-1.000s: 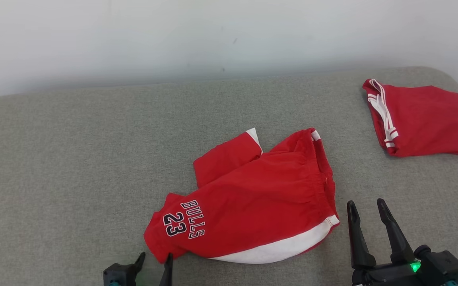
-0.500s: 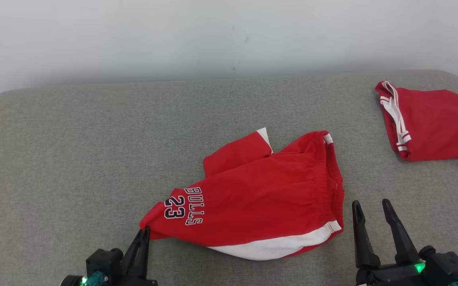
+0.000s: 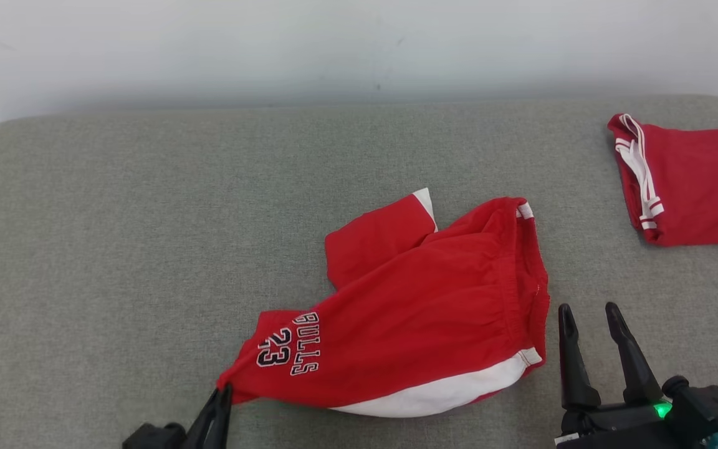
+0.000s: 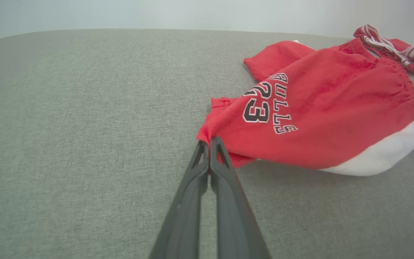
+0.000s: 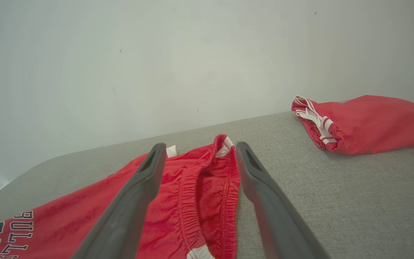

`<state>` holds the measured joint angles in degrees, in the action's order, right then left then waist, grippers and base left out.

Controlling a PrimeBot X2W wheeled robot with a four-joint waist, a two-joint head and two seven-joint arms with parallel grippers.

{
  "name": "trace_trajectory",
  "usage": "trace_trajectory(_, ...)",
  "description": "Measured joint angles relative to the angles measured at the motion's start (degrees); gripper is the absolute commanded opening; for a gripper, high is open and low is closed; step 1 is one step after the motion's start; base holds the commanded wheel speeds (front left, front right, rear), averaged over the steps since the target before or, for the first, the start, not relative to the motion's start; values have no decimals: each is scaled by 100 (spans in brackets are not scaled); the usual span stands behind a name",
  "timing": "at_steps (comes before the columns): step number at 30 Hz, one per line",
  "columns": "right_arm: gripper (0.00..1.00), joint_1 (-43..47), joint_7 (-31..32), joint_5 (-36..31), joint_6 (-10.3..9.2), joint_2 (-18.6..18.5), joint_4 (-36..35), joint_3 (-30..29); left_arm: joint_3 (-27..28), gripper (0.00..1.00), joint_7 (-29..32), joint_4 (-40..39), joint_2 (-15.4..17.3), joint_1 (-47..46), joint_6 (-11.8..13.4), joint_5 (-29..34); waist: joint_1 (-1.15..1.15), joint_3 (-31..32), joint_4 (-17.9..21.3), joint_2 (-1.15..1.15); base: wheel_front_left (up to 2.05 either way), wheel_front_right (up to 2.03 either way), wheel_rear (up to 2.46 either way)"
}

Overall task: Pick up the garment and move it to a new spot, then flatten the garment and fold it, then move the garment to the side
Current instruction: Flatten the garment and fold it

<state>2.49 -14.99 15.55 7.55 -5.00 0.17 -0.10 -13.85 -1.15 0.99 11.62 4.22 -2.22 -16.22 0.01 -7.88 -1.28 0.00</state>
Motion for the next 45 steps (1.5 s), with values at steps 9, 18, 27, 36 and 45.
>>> trace_trajectory(9, 100, -313, -10, -13, 0, -37, 78, 100, -64, 0, -89, 601, 193, -1342, -190, 238, 0, -196, 288, 0, 0, 0, 0)
trace_trajectory(18, 100, -502, -10, -30, 0, -48, 174, 75, 52, 0, -303, 1960, 361, -2622, -334, 151, 0, -507, 749, 0, 0, 0, 0)
trace_trajectory(27, 100, -471, -10, -43, 0, -22, 225, -23, -14, 100, -1009, 3066, 247, -2910, -325, 160, 0, -580, 954, 0, 0, 0, 0)
trace_trajectory(36, 100, -291, -11, -43, 0, -10, 203, -40, 46, 100, -1240, 2611, 151, -2298, -175, 12, -1, -366, 627, 0, 0, 0, 0)
trace_trajectory(45, 100, -252, -11, -43, 0, -5, 189, 9, -48, 100, -881, 2158, 91, -1829, -187, -185, -1, -321, 527, 1, 0, 0, 0)
